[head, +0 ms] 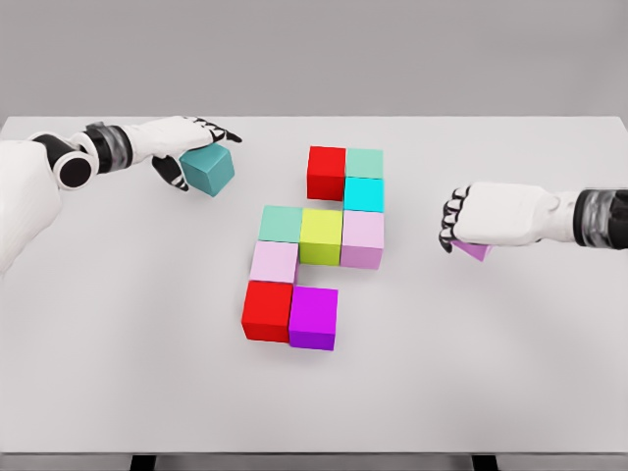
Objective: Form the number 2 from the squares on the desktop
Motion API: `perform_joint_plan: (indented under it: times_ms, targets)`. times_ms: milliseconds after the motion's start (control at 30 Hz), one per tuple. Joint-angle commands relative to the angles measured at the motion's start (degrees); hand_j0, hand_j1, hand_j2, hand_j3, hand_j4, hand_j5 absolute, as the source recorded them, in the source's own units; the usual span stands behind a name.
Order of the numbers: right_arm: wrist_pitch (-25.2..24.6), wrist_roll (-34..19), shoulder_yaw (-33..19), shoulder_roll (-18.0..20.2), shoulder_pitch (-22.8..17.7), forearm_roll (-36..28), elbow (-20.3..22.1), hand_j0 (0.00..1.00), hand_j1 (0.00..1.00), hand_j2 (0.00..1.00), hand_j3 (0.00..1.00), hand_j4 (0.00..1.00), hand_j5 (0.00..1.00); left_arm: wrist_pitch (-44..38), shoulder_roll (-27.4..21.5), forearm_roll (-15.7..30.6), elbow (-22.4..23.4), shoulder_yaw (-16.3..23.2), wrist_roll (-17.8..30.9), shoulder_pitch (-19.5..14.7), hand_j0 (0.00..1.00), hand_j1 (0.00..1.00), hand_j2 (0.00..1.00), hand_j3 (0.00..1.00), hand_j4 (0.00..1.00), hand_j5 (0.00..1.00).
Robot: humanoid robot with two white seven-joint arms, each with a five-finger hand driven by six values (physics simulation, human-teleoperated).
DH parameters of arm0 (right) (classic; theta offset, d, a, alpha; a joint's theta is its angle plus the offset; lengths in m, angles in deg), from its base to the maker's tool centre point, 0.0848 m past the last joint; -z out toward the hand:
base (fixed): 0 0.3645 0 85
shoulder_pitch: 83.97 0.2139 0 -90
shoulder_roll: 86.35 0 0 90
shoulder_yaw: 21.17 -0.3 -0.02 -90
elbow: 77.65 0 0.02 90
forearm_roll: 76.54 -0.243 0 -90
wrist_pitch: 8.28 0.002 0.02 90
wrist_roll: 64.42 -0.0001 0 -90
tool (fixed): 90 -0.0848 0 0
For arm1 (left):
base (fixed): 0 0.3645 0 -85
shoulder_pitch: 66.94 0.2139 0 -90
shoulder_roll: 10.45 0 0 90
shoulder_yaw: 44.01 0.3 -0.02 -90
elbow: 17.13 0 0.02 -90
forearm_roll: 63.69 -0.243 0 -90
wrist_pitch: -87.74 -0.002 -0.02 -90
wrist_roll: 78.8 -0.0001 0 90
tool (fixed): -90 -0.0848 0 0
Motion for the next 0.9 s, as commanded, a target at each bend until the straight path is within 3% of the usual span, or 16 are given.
perform_joint_plan:
  times_ms: [0, 300, 433, 533, 600, 733, 867]
  targets:
    - [-0.2, 0.0, 0.0, 0.8, -0.1, -0.7, 1.5, 0.54, 0.54, 0.54, 0.54, 0.54, 0.54, -0.1, 0.2, 0.3, 0.6, -0.2, 0.0, 0.0, 1.0, 1.0, 1.0, 1.0, 1.0, 1.0]
    - [-0.2, 0.0, 0.4, 0.6, -2.3, -4.8, 1.5, 0.54, 0.54, 0.54, 0.54, 0.54, 0.54, -0.1, 1.5, 0.1, 2.0, -0.2, 0.1, -0.1, 1.0, 1.0, 1.0, 1.0, 1.0, 1.0]
    - [-0.2, 0.0, -0.1, 0.1, -3.6, -5.0, 1.6, 0.54, 0.54, 0.54, 0.54, 0.54, 0.54, -0.1, 1.9, -0.9, 2.1, -0.2, 0.1, -0.1, 0.86, 0.86, 0.86, 0.86, 0.86, 0.86]
    - [-0.2, 0.0, 0.1, 0.2, -3.7, -5.3, 1.6, 0.54, 0.54, 0.54, 0.54, 0.54, 0.54, -0.1, 1.8, -0.9, 2.1, -0.2, 0.3, -0.2, 0.69, 0.69, 0.69, 0.69, 0.69, 0.69]
    - [-0.2, 0.0, 0.7, 0.9, -3.4, -8.0, 1.6, 0.54, 0.54, 0.54, 0.54, 0.54, 0.54, -0.1, 1.7, -0.9, 2.1, -0.2, 0.3, -0.2, 0.64, 0.64, 0.64, 0.64, 0.64, 0.64]
    - [-0.2, 0.0, 2.4, 1.9, -3.0, -8.2, 1.6, 0.54, 0.54, 0.54, 0.54, 0.54, 0.54, -0.1, 1.6, -0.9, 2.1, -0.2, 0.3, -0.4, 0.61, 0.61, 0.61, 0.61, 0.61, 0.61]
    - [-0.2, 0.0, 7.5, 3.4, 1.1, -10.6, 1.6, 0.54, 0.54, 0.54, 0.54, 0.54, 0.54, -0.1, 1.8, -0.9, 2.1, -0.2, 0.4, -0.7, 0.62, 0.62, 0.62, 0.62, 0.62, 0.62]
